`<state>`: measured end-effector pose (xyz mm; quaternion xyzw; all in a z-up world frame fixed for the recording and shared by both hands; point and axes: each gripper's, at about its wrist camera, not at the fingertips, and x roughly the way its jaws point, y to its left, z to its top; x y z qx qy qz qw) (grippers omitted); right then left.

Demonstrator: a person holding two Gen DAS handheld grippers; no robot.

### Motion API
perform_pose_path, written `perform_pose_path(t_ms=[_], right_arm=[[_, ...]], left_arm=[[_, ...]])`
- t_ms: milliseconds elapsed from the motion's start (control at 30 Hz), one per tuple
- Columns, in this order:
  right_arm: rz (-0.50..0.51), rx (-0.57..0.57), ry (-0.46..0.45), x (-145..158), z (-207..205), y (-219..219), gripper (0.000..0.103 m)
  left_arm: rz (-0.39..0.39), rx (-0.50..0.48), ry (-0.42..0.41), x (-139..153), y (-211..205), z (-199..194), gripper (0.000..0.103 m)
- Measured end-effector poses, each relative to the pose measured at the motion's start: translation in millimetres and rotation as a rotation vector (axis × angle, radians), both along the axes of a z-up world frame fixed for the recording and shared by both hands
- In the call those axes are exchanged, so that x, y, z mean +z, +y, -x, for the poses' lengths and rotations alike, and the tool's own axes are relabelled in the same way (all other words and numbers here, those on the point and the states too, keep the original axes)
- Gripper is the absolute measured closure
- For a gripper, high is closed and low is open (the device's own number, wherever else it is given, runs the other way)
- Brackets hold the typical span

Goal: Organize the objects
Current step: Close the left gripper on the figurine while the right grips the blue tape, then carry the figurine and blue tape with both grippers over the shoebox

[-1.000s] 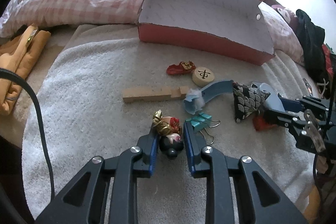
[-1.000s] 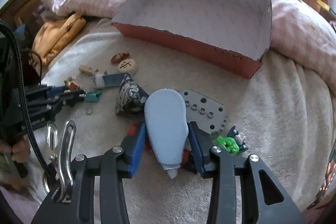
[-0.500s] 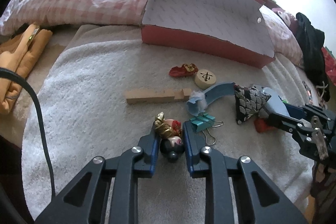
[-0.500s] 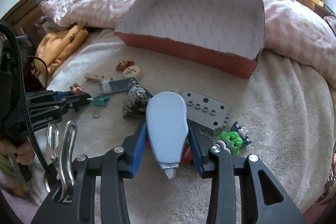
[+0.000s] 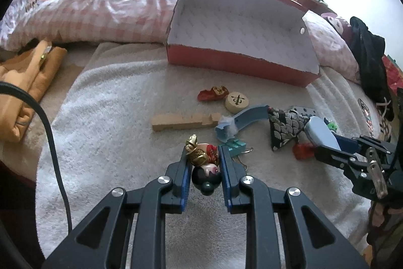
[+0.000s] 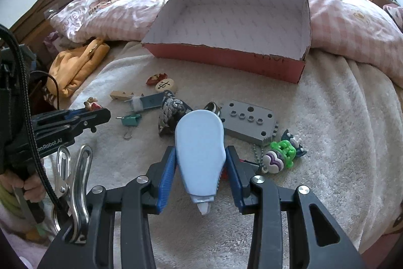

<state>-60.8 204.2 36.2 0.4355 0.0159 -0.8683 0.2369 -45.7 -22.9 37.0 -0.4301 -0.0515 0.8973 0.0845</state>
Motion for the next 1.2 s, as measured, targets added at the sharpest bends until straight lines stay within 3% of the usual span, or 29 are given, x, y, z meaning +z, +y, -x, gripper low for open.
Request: perform_pose_path(t_ms=[367,1200], right_arm=[[0.040,-0.052,0.095,32,-7,-3,0.063],[0.070,-0.118,0.108,56,47,-6,0.063]], left_arm=[[0.014,-0.019,0.037,18,10,6,0.083],[0.025,-0.080,0.114,55,42,62,0.083]])
